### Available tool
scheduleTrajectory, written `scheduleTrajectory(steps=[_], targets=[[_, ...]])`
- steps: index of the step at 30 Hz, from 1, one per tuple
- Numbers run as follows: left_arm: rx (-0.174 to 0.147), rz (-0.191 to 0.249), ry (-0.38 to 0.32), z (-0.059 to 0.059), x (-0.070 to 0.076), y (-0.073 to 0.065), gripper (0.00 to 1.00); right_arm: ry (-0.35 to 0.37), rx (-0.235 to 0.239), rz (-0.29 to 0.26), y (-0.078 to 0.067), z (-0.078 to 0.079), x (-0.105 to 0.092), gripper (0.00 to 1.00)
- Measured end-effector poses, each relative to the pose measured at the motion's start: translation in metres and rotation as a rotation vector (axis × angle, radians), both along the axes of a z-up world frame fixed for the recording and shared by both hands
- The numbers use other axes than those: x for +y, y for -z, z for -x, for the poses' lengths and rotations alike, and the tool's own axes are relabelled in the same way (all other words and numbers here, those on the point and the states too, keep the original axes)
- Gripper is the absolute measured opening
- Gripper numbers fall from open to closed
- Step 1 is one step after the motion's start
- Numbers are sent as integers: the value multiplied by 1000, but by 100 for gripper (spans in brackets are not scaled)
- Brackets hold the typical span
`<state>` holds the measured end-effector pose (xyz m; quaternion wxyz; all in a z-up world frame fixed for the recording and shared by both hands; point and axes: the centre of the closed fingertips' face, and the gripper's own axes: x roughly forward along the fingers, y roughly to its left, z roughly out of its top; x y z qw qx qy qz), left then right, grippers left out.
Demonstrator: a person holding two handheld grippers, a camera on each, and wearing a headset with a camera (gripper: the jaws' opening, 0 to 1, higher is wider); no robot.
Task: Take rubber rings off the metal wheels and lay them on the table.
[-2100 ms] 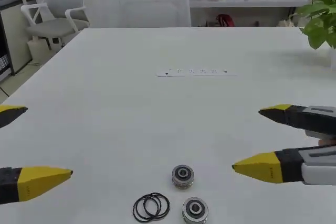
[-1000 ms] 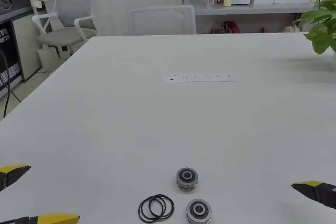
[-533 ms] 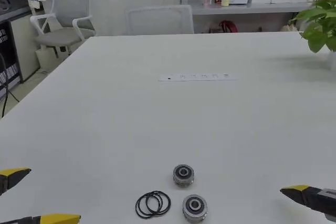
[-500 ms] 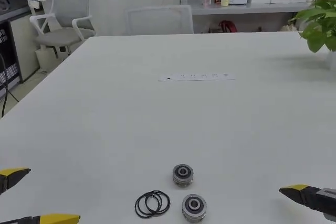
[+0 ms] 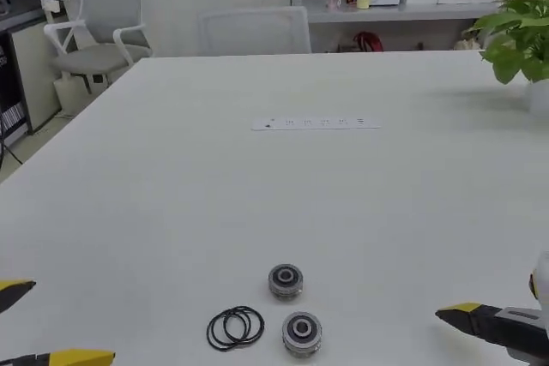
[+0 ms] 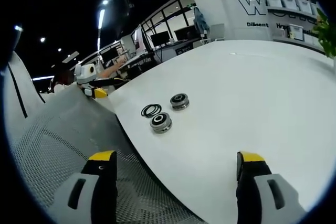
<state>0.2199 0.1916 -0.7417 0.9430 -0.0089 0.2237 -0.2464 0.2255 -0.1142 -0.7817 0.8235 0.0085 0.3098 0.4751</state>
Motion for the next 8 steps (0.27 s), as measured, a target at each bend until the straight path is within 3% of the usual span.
scheduleTrajectory(steps=[8], targets=[[14, 34, -17, 6, -7, 2, 99, -3, 17, -11, 1, 1, -5, 90]])
